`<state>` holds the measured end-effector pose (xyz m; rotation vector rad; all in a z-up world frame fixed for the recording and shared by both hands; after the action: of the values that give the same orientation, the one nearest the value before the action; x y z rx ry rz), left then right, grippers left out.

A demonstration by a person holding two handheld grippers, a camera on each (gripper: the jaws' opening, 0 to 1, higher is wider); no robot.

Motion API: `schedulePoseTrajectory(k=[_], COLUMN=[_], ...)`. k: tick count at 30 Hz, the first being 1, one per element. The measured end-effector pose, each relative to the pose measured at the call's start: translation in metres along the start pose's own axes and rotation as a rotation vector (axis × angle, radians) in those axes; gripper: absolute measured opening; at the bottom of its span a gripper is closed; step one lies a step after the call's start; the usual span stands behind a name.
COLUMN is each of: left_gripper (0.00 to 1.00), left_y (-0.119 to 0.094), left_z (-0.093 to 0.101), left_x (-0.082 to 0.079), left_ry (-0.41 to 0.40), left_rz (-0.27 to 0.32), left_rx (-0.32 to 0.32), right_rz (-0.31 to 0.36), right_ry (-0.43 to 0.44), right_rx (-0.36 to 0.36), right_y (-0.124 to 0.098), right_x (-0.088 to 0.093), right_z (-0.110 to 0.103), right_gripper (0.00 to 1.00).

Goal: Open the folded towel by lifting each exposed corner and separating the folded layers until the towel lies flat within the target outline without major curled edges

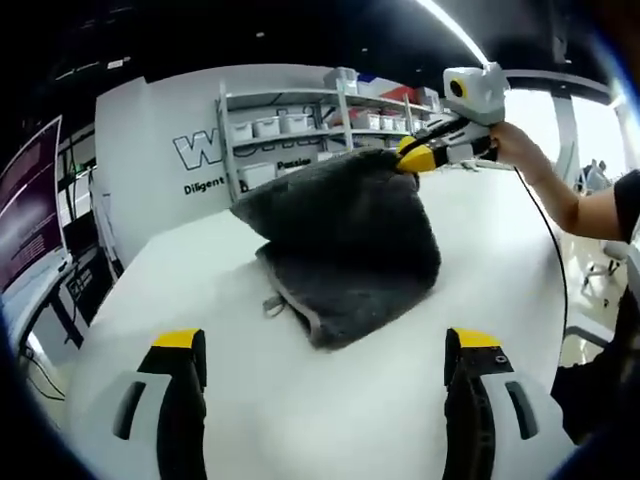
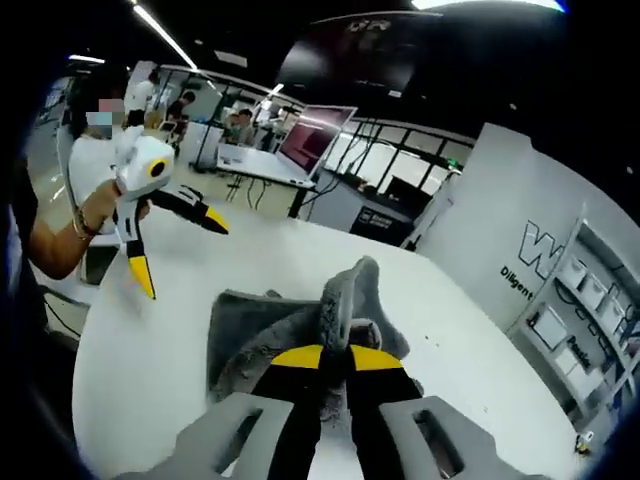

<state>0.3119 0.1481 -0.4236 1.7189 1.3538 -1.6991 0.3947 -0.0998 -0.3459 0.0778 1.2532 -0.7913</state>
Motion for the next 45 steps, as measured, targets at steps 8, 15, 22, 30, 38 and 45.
schedulePoseTrajectory(k=[8, 15, 22, 30, 38, 45], left_gripper=[0.97, 0.97, 0.97, 0.97, 0.96, 0.96], left_y=[0.004, 0.006, 0.005, 0.01, 0.018, 0.02], left_z=[0.002, 0.003, 0.002, 0.002, 0.007, 0.007], left_x=[-0.003, -0.004, -0.003, -0.004, -0.005, -0.006], left_ry=[0.008, 0.007, 0.002, -0.003, 0.002, 0.0], left_rz=[0.003, 0.008, 0.003, -0.002, -0.008, -0.004], left_rx=[0.016, 0.024, 0.021, 0.018, 0.034, 0.037], right_rz=[-0.045, -0.094, -0.137, -0.193, -0.218, -0.215], right_ry=[0.033, 0.092, 0.166, 0.228, 0.225, 0.249], right_rx=[0.08, 0.113, 0.118, 0.1, 0.073, 0.092], right_y=[-0.032, -0.049, -0.055, -0.049, -0.04, -0.045], right_x=[0.032, 0.063, 0.096, 0.126, 0.137, 0.135], right_z=[0.009, 0.009, 0.006, 0.006, 0.001, 0.006], right_gripper=[0.04, 0.04, 0.04, 0.04, 0.05, 0.26])
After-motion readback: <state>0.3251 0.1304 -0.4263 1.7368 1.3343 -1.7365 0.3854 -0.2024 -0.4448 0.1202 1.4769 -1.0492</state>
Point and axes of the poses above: the point that each gripper's makers call its tool centre point, and the gripper's own axes: y roughly forward along the fingers, z roughly to its right, x roughly out of its underside, the point moved 6 cm from there along -y, roughly backward along the fingers, and after that the axes turned 4 degrees about y, right-handed, at the moved point
